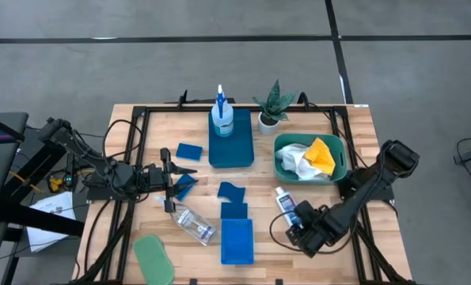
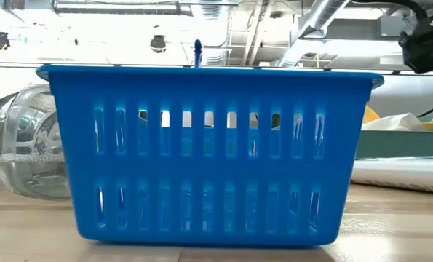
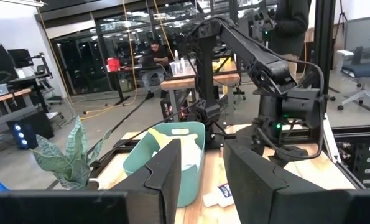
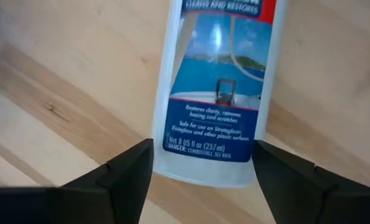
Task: Pick & Place Kitchen Items
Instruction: Put the white plastic restorer bottle into the blue bin
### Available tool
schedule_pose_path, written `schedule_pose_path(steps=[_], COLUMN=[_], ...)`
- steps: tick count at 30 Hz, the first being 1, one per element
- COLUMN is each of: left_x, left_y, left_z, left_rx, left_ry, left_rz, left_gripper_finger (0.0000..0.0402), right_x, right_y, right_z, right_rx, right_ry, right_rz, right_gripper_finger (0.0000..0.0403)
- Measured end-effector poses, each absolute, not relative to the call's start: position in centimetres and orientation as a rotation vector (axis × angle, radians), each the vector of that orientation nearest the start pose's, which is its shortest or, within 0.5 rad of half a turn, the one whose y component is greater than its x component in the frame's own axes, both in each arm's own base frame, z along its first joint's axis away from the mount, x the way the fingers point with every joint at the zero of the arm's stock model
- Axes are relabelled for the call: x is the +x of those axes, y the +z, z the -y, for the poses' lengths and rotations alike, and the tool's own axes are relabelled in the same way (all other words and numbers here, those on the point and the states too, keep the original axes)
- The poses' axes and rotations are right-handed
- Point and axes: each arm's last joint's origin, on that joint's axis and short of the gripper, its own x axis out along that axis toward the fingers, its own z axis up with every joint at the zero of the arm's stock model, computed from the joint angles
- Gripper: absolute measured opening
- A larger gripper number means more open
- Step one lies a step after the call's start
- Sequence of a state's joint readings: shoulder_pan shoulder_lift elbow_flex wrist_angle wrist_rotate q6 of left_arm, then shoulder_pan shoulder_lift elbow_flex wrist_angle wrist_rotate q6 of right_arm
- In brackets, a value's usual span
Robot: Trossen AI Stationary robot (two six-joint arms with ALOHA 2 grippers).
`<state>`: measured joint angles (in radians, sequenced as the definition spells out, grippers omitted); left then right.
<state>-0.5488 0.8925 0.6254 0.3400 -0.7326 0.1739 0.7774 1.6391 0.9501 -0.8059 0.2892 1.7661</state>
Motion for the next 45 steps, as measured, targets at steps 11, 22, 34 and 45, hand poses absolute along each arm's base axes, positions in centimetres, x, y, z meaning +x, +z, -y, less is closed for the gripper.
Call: schedule_pose_path(steps=[11, 22, 34, 45], left_x=[17.7, 17.7, 17.7, 17.7], left_y=[30.9, 30.9, 30.9, 30.9], left_z=[8.6, 8.6, 8.6, 8.6], left_rx=[0.129, 0.129, 0.129, 0.129], left_ry=[0.185, 0.186, 0.187, 0.186], left_rz=[0.043, 0.044, 0.044, 0.044], left_gripper_finger=[0.0117, 0.0117, 0.0117, 0.0117], right_x=[19.9, 19.4, 18.5, 19.0], right_y=[15.9, 17.3, 19.1, 18.7], right_z=[-19.0, -21.9, -22.4, -21.7], right_rx=[0.748, 0.820, 0.783, 0.790], right_ry=[-0.750, -0.565, -0.668, -0.723], right_rz=[-1.153, -1.153, -1.128, -1.166], right_gripper_finger=[0.0263, 0.0263, 0.0282, 0.0368])
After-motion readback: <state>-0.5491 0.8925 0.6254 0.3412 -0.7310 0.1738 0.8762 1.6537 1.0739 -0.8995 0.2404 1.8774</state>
